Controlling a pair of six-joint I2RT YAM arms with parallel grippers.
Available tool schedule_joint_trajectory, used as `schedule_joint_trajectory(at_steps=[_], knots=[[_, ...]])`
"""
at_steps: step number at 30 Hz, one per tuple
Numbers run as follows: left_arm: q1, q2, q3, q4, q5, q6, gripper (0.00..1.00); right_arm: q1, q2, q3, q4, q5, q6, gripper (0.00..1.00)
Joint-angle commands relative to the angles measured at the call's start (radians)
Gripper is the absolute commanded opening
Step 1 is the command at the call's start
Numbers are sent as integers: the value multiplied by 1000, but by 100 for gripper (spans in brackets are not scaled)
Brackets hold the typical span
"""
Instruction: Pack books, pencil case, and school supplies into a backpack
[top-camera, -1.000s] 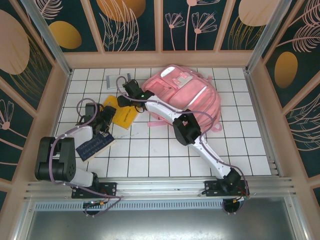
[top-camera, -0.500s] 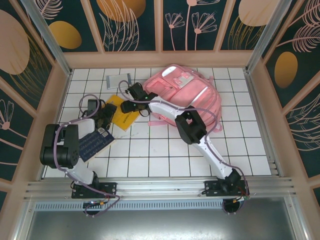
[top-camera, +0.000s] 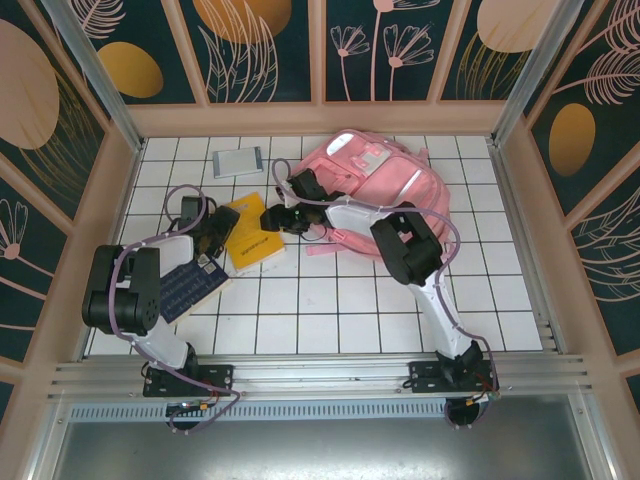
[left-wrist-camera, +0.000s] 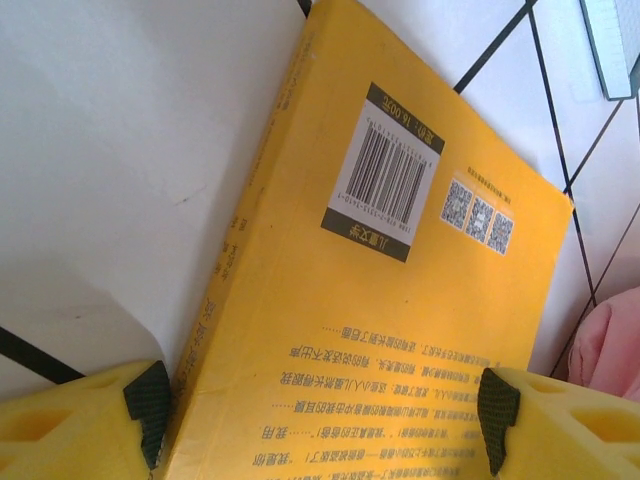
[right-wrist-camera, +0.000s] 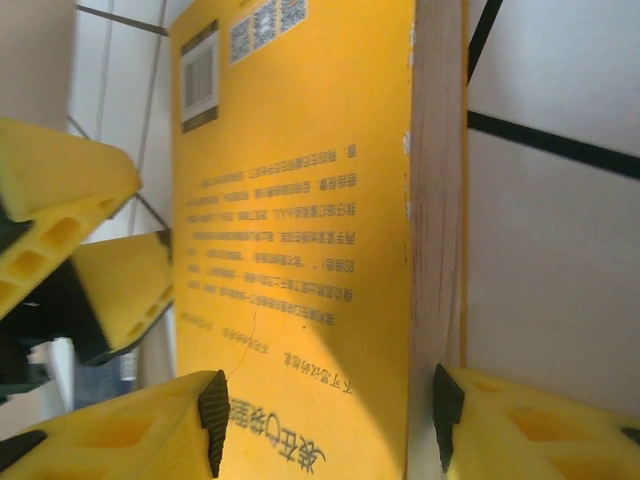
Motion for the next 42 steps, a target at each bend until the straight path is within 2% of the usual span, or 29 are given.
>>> schedule_joint_trajectory(at_steps=[1,10,15,25,33,39,42], knots=[[-63,-15,-34,14,142,0,81,21,-65,-27,125,-171,111,56],[-65,-56,-36,-14,137,23,81,28,-28,2,160,-232,168,45],[-65,-83,-19,-58,120,43,81,36,24,77,63,-169,135,28],[-56,-265,76,-268,27,126,83,8,-108,94,-9,-73,103,11],[41,-412,28,-214,209,109,83,-35,-278,10,98,-108,200,10],[47,-442,14,-137,309,79,83,-47,-407,-83,196,-127,281,10],[49,-447,-16,-28,360,21,84,-48,-459,-140,265,-149,332,10]])
